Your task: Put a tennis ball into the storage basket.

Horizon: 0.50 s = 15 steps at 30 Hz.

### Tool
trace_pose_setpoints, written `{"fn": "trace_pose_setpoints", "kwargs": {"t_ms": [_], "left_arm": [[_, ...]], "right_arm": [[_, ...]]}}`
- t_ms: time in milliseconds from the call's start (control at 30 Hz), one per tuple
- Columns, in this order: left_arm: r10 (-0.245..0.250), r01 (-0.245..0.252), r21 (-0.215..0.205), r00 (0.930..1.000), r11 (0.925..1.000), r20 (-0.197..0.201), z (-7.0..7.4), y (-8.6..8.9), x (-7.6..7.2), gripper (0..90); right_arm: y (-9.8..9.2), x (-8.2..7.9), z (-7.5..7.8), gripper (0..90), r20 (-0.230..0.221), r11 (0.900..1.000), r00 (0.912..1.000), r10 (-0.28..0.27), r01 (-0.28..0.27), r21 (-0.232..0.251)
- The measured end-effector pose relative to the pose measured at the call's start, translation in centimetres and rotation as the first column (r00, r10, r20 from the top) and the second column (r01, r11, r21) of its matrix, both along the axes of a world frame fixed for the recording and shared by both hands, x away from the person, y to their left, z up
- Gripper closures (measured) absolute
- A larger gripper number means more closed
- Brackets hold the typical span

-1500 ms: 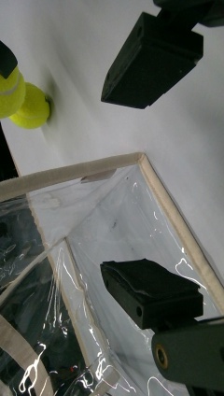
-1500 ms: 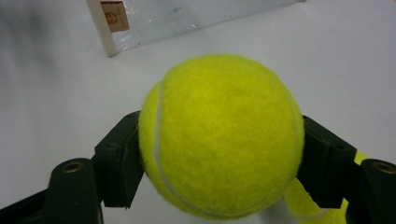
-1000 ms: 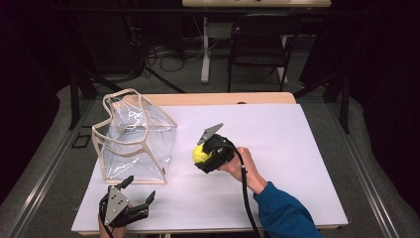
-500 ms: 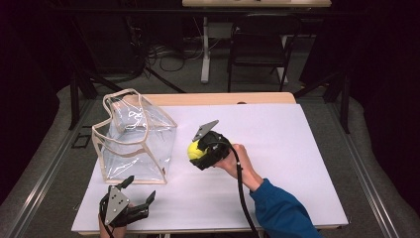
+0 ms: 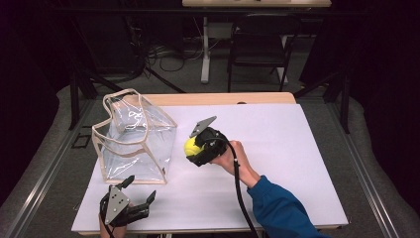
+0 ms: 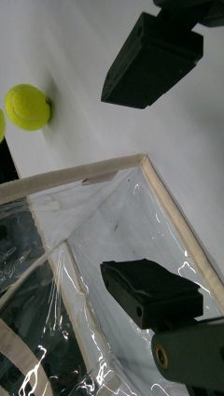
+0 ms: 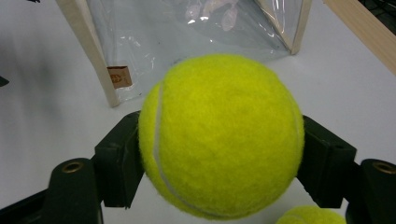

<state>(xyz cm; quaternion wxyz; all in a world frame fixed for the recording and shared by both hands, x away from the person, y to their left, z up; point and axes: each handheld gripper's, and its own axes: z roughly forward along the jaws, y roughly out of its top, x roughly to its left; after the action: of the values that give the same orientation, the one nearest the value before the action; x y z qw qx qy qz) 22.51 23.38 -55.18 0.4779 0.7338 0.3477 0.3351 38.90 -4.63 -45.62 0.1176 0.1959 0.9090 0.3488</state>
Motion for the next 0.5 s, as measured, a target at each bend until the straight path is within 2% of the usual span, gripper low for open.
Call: {"fn": "trace_pose_setpoints", "kwargs": {"t_ms": [333, 500], "left_arm": [[0.001, -0.001, -0.004, 1.0, 1.0, -0.002, 0.0, 0.0, 0.1, 16.1], [-0.003, 0.003, 0.001, 1.0, 1.0, 0.003, 0.0, -0.1, -0.1, 16.1]], "right_arm": [[0.9, 0.4, 0.6, 25.9, 0.019, 1.0, 0.9997, 0.011, -0.011, 0.003], [1.4, 0.9, 1.0, 25.9, 0.024, 1.0, 0.9997, 0.008, -0.008, 0.023]]}}
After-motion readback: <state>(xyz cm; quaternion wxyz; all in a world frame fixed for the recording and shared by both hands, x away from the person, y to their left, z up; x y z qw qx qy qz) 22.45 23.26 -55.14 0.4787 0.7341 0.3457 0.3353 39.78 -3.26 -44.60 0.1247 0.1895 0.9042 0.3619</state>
